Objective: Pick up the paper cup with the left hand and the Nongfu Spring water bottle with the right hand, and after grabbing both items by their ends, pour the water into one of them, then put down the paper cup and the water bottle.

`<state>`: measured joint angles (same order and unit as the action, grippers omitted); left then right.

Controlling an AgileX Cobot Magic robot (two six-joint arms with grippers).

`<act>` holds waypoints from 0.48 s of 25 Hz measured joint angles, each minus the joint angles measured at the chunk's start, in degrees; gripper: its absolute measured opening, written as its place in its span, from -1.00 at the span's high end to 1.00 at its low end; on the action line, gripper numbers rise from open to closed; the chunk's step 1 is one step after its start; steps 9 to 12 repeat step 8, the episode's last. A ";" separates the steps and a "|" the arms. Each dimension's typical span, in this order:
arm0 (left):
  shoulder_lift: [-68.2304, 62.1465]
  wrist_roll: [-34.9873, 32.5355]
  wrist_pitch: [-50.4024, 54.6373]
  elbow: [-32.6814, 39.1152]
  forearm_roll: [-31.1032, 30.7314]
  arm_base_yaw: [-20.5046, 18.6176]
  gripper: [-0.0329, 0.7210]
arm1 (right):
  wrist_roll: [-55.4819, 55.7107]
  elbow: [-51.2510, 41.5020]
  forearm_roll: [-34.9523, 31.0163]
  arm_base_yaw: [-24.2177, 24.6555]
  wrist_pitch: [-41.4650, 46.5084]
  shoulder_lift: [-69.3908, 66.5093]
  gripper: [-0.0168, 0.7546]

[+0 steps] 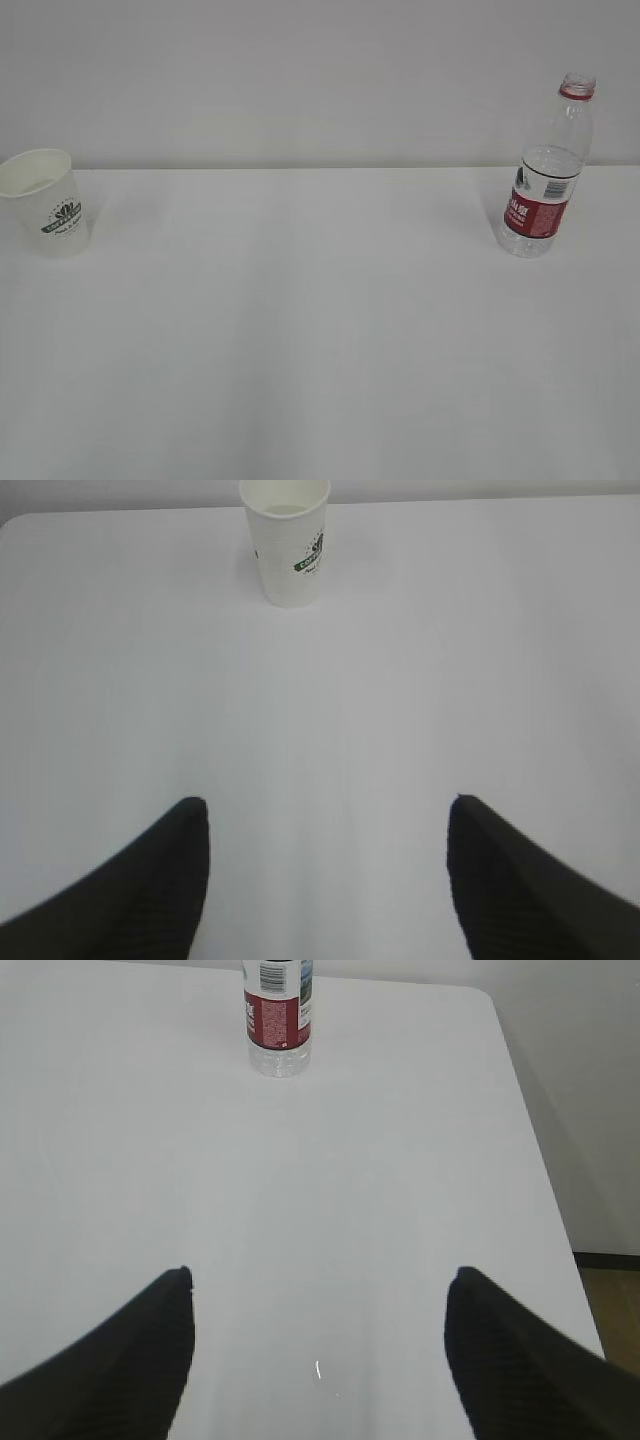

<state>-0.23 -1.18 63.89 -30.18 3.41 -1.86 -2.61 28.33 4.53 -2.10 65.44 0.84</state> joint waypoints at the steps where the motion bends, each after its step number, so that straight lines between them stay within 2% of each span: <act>1: 0.00 0.00 0.00 0.00 0.00 0.00 -0.54 | 0.00 0.00 0.00 0.00 0.00 0.00 -0.57; 12: 0.00 0.00 -0.04 0.00 0.12 0.00 -0.54 | 0.00 0.00 0.00 0.00 0.00 0.00 -0.57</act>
